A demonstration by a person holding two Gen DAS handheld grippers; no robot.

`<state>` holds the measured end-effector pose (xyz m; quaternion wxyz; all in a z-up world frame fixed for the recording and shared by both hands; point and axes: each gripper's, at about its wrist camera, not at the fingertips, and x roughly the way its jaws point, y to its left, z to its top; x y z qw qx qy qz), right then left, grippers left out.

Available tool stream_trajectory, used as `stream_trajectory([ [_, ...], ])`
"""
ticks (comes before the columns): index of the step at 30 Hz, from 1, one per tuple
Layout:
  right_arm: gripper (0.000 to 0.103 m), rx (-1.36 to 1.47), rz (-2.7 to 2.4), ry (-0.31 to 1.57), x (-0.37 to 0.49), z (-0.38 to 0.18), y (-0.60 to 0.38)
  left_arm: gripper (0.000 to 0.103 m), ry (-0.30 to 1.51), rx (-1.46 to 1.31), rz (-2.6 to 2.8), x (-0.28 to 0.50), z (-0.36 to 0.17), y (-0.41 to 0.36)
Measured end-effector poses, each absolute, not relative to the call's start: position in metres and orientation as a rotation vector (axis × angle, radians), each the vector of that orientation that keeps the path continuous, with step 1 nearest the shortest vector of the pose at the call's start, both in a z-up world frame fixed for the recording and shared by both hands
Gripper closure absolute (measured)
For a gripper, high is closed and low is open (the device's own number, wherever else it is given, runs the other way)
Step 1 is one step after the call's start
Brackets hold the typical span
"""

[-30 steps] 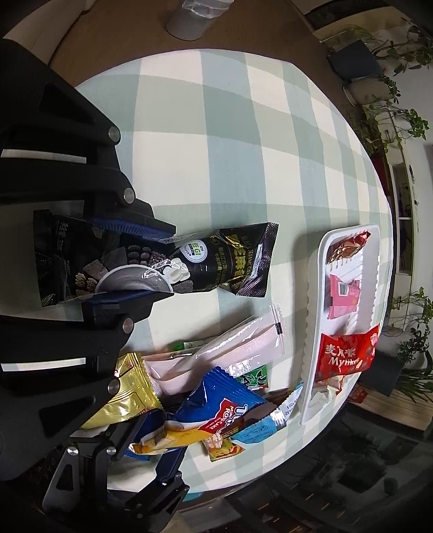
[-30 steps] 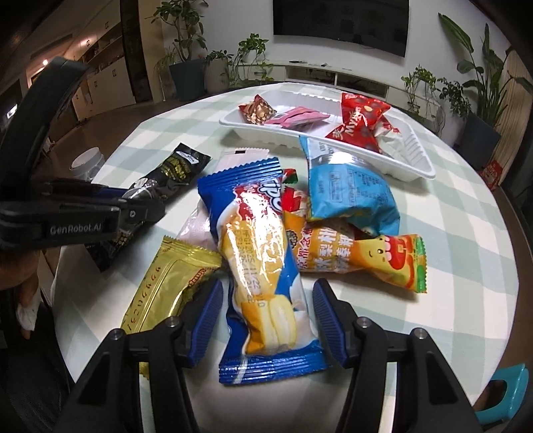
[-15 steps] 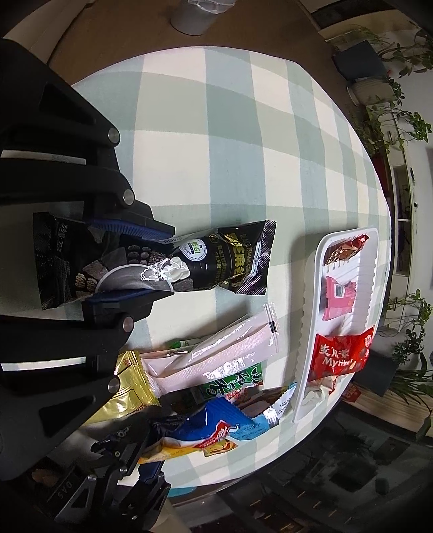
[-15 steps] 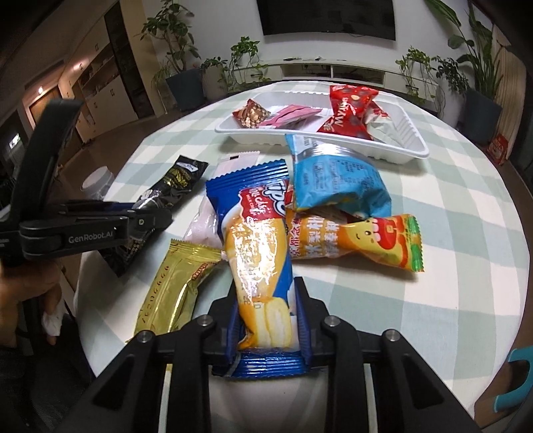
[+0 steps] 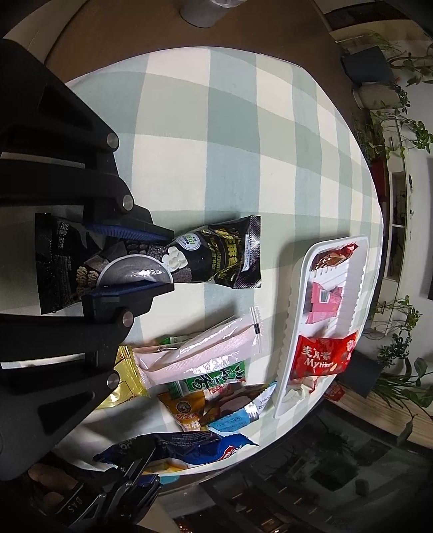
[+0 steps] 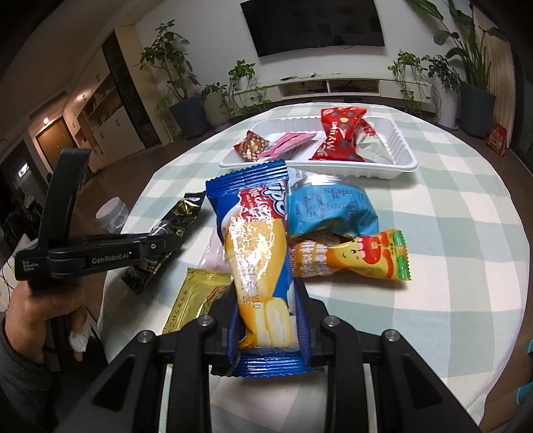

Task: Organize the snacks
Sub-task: 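Lift both held packets and carry them over the white tray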

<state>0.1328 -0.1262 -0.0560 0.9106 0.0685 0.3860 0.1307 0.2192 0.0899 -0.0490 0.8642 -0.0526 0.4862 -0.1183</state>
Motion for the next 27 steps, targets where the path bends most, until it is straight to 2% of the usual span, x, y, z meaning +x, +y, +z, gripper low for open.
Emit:
stream_trajectory([
  [27, 0.073, 0.287, 0.212, 0.739, 0.130, -0.048, -0.158, 0.083, 0.945, -0.224, -0.257, 0.210, -0.036, 0.106],
])
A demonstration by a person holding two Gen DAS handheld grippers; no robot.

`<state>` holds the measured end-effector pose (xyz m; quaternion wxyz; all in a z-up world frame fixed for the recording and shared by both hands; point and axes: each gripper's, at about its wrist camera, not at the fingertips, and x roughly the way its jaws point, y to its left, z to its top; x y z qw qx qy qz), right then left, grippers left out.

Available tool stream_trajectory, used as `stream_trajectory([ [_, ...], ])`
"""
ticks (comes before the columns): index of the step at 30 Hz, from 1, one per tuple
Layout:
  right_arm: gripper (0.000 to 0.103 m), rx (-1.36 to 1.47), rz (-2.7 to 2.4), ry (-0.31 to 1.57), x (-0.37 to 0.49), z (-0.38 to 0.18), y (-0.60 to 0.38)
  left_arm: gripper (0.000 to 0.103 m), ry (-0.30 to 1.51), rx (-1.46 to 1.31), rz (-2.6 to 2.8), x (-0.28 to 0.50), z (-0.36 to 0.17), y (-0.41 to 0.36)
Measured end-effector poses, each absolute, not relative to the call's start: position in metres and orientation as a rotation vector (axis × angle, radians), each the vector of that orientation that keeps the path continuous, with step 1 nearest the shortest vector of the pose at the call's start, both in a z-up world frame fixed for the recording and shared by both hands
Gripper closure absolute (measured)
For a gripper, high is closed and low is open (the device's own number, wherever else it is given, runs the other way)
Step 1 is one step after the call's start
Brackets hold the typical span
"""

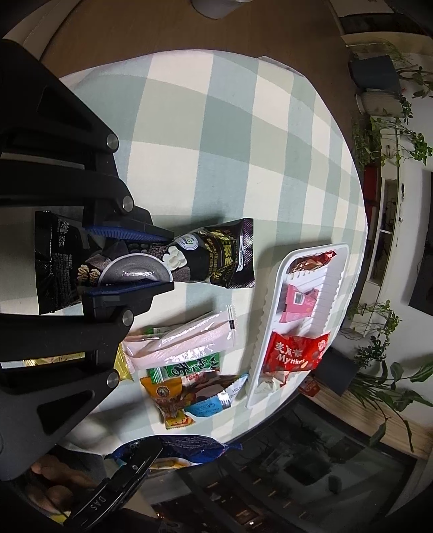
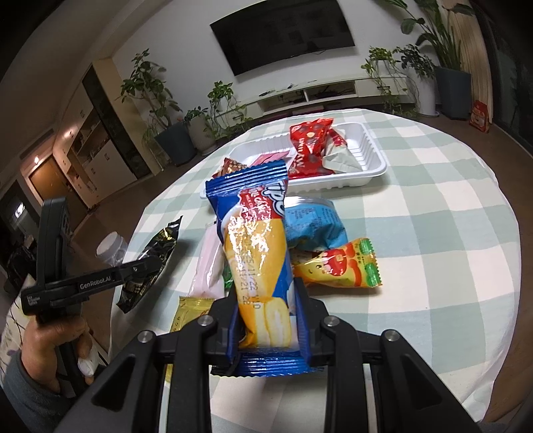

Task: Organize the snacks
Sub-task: 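Lift both held packets and carry them over the white tray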

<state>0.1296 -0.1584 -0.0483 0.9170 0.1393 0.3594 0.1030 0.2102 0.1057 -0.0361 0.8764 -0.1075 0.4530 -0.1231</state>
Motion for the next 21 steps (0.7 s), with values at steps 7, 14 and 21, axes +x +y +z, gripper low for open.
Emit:
stream_trajectory([
  [7, 0.073, 0.355, 0.157, 0.710, 0.130, -0.038, -0.182, 0.083, 0.920, -0.304, -0.283, 0.211, -0.029, 0.114],
  [14, 0.073, 0.396, 0.090, 0.621, 0.139, -0.003, -0.215, 0.083, 0.873, -0.334, -0.323, 0.234, -0.002, 0.114],
  [21, 0.073, 0.435, 0.026, 0.510, 0.187, 0.046, -0.246, 0.083, 0.795, -0.298, -0.352, 0.287, 0.051, 0.104],
])
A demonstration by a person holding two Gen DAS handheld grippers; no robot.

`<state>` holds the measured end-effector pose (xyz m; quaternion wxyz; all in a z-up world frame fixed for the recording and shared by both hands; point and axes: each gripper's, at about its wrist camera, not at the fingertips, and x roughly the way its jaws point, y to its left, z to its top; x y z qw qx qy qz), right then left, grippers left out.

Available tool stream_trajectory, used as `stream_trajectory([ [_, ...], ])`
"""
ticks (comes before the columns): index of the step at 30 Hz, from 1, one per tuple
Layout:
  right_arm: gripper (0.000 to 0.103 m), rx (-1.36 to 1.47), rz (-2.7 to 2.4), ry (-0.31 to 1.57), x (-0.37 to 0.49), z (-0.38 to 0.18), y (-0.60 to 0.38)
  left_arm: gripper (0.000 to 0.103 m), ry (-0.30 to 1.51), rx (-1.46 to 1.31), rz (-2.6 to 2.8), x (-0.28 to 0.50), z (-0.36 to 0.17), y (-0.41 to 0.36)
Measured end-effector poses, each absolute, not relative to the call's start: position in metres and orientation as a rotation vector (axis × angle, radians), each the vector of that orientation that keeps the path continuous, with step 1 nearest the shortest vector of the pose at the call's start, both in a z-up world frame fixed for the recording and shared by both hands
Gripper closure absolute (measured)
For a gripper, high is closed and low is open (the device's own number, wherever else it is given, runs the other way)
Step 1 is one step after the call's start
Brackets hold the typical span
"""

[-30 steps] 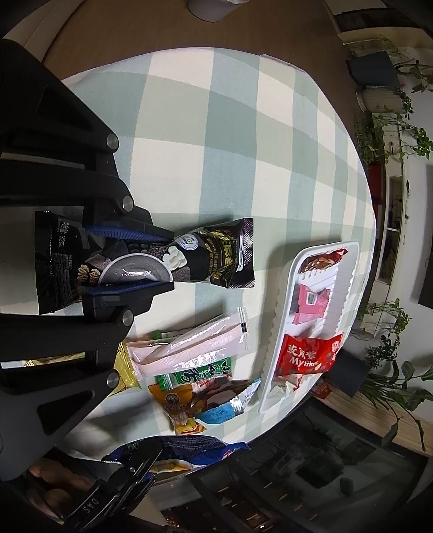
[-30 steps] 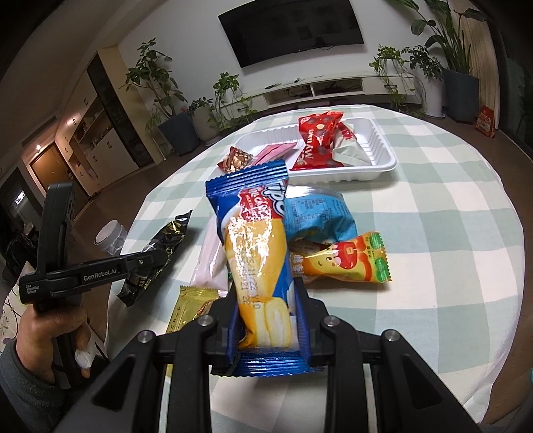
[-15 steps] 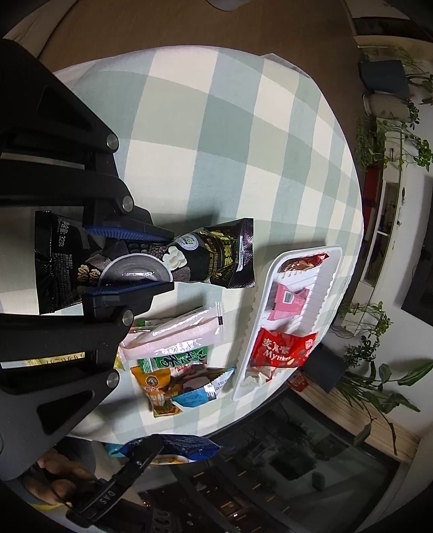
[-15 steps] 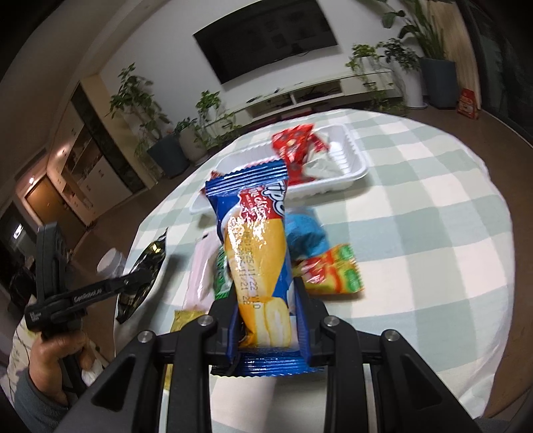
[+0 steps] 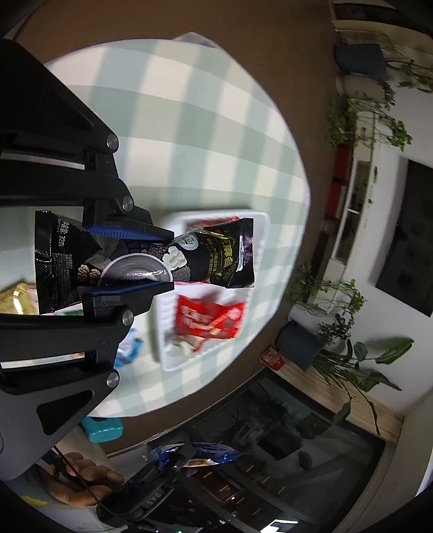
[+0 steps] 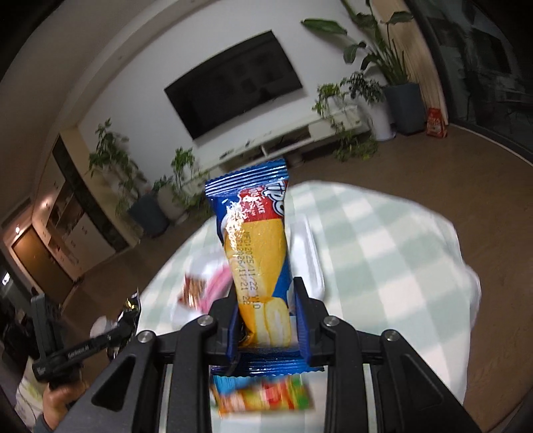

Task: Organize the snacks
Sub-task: 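Lift both held packets and carry them over the white tray, then lower both packets into the tray and open both grippers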

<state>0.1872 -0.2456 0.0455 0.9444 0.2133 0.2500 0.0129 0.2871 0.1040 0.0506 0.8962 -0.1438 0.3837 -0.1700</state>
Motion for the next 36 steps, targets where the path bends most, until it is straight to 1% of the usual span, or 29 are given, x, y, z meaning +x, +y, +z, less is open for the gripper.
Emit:
stream_trajectory([
  [4, 0.073, 0.441, 0.042, 0.472, 0.225, 0.067, -0.241, 0.083, 0.764, -0.273, -0.366, 0.327, 0.072, 0.087],
  [9, 0.073, 0.429, 0.090, 0.489, 0.276, 0.070, -0.218, 0.083, 0.786, -0.249, -0.369, 0.375, 0.070, 0.067],
  [13, 0.073, 0.389, 0.125, 0.552, 0.311, 0.054, -0.195, 0.083, 0.825, -0.229, -0.359, 0.400, 0.054, 0.055],
  [18, 0.073, 0.332, 0.154, 0.668, 0.347, 0.016, -0.168, 0.083, 0.863, -0.201, -0.347, 0.421, 0.026, 0.045],
  [26, 0.073, 0.264, 0.154, 0.796, 0.369, -0.021, -0.154, 0.083, 0.936, -0.169, -0.333, 0.442, -0.021, 0.028],
  [30, 0.073, 0.249, 0.151, 0.833, 0.375, -0.033, -0.153, 0.083, 0.940, -0.163, -0.327, 0.445, -0.029, 0.023],
  [36, 0.072, 0.228, 0.154, 0.855, 0.378, -0.037, -0.148, 0.082, 0.952, -0.143, -0.310, 0.447, -0.037, 0.018],
])
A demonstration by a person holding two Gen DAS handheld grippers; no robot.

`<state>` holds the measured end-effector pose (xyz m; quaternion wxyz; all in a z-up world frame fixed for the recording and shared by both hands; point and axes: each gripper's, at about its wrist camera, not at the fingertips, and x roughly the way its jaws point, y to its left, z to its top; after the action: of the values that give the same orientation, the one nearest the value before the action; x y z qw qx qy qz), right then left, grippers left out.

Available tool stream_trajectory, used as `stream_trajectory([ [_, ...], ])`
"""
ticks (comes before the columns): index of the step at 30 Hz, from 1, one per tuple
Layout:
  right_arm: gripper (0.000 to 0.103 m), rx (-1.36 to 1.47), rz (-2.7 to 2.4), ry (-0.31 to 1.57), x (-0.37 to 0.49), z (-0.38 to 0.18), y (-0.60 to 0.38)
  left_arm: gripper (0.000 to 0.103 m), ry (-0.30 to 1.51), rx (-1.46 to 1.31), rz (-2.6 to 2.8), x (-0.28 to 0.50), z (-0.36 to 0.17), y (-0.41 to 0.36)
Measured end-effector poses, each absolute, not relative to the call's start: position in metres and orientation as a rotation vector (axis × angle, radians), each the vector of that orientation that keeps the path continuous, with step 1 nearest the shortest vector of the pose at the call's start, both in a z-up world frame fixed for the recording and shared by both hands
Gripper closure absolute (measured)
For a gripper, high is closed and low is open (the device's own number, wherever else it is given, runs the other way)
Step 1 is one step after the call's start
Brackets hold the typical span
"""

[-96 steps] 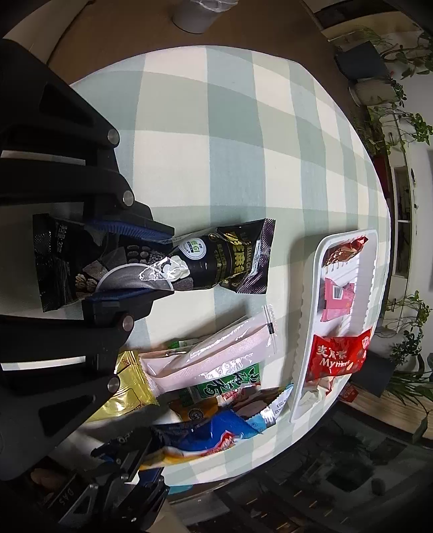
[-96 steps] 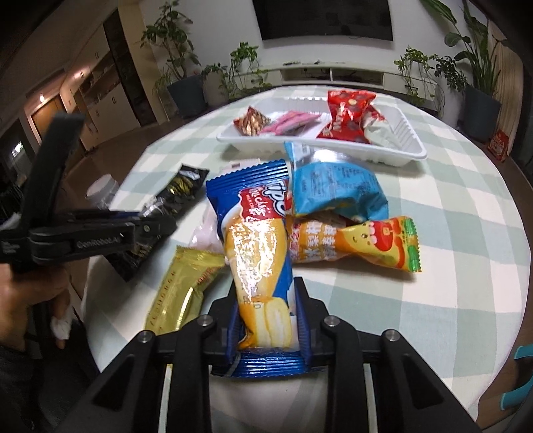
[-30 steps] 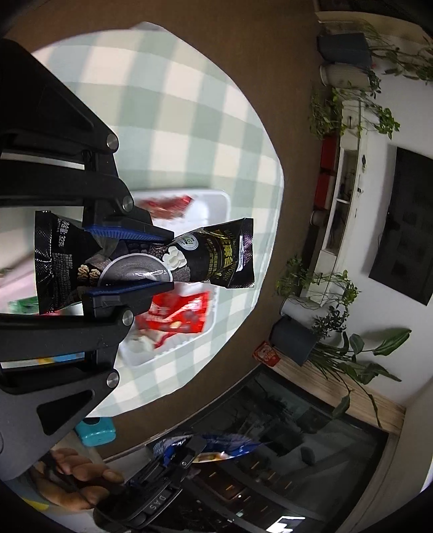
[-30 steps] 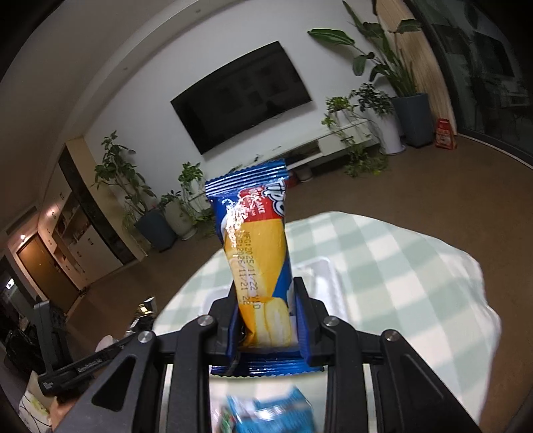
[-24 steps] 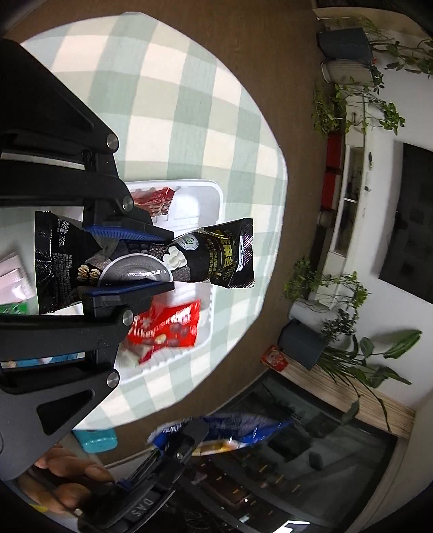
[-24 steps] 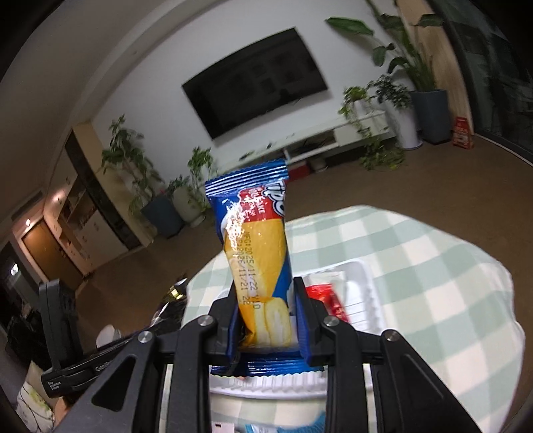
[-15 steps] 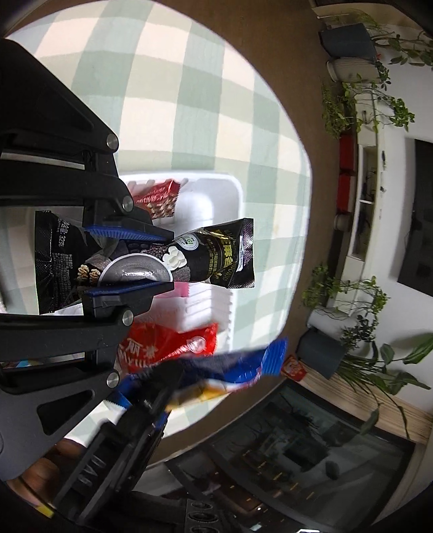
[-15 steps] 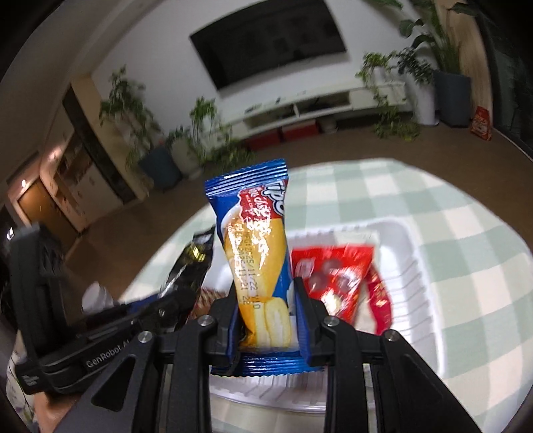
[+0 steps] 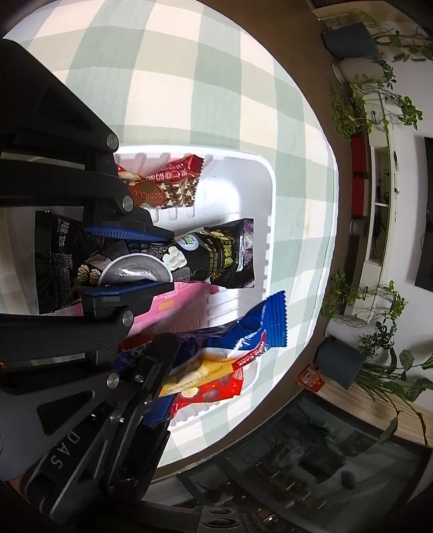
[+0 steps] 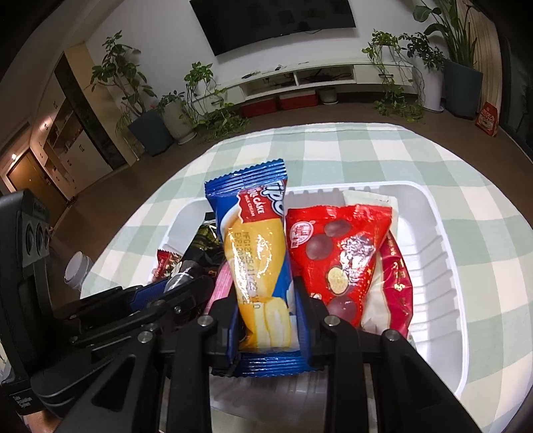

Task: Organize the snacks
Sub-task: 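Lower both packets into the tray and open both grippers, then withdraw both grippers from the tray toward the remaining packets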

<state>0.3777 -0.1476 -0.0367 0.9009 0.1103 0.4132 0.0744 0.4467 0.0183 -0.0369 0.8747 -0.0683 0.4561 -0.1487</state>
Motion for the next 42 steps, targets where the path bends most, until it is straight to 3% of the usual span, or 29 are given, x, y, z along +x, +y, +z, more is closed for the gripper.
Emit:
stream_trajectory([
  [8, 0.071, 0.240, 0.172, 0.910, 0.380, -0.042, -0.145, 0.080, 0.948, -0.154, -0.284, 0.441, -0.037, 0.024],
  [13, 0.065, 0.264, 0.182, 0.908, 0.380, -0.042, -0.148, 0.079, 0.939, -0.151, -0.274, 0.440, -0.033, 0.027],
  [16, 0.061, 0.273, 0.186, 0.906, 0.380, -0.041, -0.148, 0.069, 0.931, -0.153, -0.253, 0.437, -0.030, 0.031],
  [18, 0.059, 0.284, 0.192, 0.903, 0.380, -0.039, -0.151, 0.055, 0.922, -0.162, -0.243, 0.432, -0.025, 0.036],
  [23, 0.046, 0.327, 0.203, 0.888, 0.376, -0.033, -0.158, 0.049, 0.902, -0.178, -0.238, 0.425, -0.013, 0.041],
  [29, 0.018, 0.408, 0.222, 0.796, 0.365, -0.013, -0.175, 0.000, 0.823, -0.232, -0.214, 0.405, 0.013, 0.058],
  [31, 0.013, 0.435, 0.215, 0.734, 0.359, -0.002, -0.183, 0.000, 0.791, -0.235, -0.214, 0.392, 0.023, 0.062],
  [37, 0.011, 0.500, 0.253, 0.641, 0.347, 0.012, -0.196, 0.000, 0.732, -0.226, -0.254, 0.339, 0.044, 0.063],
  [42, 0.008, 0.536, 0.269, 0.559, 0.331, 0.025, -0.207, 0.000, 0.731, -0.154, -0.260, 0.268, 0.033, 0.053],
])
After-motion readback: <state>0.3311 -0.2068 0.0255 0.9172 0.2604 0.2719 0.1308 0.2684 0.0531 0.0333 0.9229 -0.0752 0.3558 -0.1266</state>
